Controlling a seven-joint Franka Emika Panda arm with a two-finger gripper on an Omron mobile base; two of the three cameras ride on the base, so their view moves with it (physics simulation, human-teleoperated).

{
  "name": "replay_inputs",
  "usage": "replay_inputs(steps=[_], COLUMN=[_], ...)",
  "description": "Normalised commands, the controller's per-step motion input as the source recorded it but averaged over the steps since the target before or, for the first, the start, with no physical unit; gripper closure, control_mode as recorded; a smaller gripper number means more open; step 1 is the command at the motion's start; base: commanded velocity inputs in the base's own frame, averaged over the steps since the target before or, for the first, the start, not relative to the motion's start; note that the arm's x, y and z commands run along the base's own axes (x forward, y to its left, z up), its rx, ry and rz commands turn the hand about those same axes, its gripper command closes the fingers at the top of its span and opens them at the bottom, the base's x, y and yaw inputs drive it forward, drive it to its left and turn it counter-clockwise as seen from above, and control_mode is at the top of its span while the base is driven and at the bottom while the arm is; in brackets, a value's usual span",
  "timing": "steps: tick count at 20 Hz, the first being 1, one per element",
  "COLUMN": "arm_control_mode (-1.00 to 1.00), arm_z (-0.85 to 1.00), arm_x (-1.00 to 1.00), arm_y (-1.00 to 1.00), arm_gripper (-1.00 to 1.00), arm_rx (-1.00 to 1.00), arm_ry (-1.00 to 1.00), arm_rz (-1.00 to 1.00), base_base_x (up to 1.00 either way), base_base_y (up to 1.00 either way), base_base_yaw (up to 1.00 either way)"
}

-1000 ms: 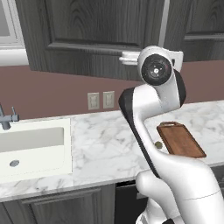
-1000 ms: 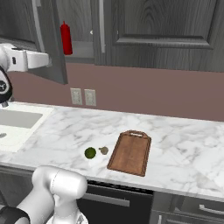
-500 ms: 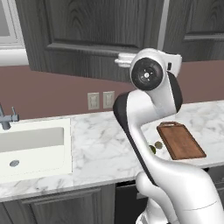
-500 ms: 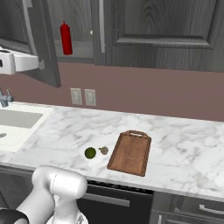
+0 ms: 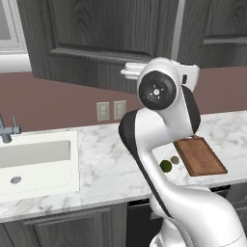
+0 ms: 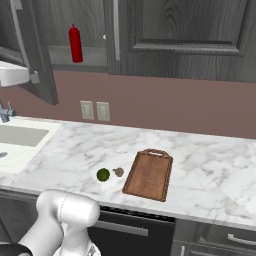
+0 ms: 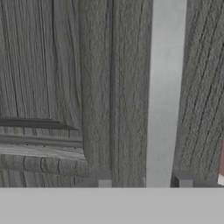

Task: Open the cabinet. Place the bowl and condiment on the counter. Then place the lime and garlic on the cutting board.

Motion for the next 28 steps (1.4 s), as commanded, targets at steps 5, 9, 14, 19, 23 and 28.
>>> replay_inputs(steps=[5, 9, 14, 19, 23, 28], arm_control_mode=[-1.0, -1.0, -1.0, -1.0, -1.0, -1.0], arm_z=[0.0, 0.0, 0.0, 0.0, -0.01, -0.01], arm_x=[-0.1, -0.09, -0.08, -0.02, 0.0, -0.03], arm_y=[0.89, 0.81, 0.79, 0.69, 0.52, 0.45], arm_gripper=[1.0, 1.0, 1.0, 1.0, 1.0, -1.0], arm_rx=[0.0, 0.0, 0.0, 0.0, 0.0, 0.0], arm_ry=[0.0, 0.01, 0.01, 0.04, 0.03, 0.04], arm_rz=[0.0, 0.0, 0.0, 0.0, 0.0, 0.0], base_base_x=[0.0, 0.0, 0.0, 0.0, 0.0, 0.0], base_base_y=[0.0, 0.0, 0.0, 0.0, 0.0, 0.0], base_base_yaw=[0.0, 0.0, 0.0, 0.0, 0.0, 0.0])
